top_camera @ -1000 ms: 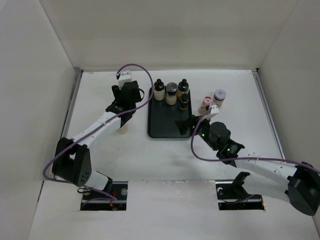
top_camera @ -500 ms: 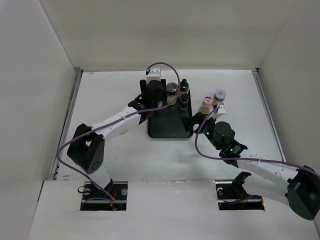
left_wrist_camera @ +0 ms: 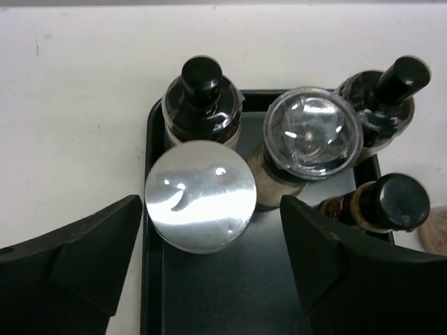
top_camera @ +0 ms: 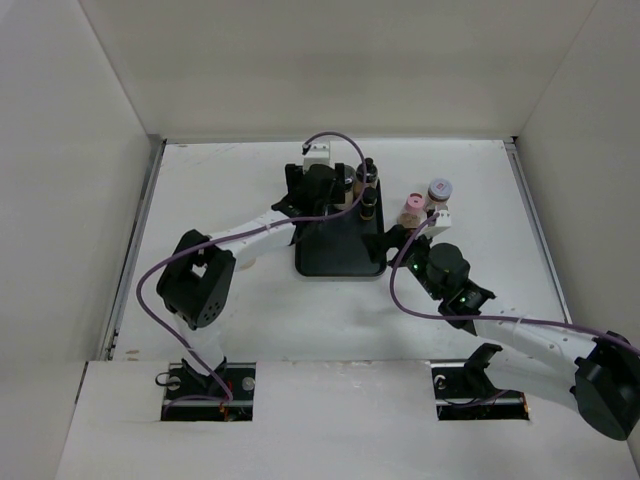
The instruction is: Organize the condiment bottles
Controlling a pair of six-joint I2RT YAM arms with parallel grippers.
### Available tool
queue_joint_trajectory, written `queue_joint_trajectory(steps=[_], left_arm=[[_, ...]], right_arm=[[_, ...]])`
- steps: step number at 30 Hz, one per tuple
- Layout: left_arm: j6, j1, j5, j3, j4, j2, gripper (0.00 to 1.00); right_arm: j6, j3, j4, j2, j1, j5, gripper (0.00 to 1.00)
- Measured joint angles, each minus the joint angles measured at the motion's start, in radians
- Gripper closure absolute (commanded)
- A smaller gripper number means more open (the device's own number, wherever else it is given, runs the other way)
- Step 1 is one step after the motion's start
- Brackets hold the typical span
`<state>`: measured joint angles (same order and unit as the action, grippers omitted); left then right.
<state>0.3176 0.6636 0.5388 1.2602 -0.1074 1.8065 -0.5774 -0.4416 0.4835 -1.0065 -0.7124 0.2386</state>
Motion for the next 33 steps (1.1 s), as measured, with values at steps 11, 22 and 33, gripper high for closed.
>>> queue_joint_trajectory(steps=[11, 22, 33], left_arm=[[0.008, 0.006, 0.052, -0.260, -0.021, -0.388, 0.10], [0.138, -0.200, 0.108, -0.536, 0.265, -0.736, 0.11], [0.162, -0.238, 0.065, -0.576, 0.263, -0.571, 0.56]], right_arm=[[-0.003, 0.000, 0.000, -0.001, 0.006, 0.000, 0.08], [-0.003, 0.000, 0.002, -0.064, 0.006, -0.005, 0.04], [-0.003, -0.001, 0.000, -0.080, 0.006, -0.017, 0.03]])
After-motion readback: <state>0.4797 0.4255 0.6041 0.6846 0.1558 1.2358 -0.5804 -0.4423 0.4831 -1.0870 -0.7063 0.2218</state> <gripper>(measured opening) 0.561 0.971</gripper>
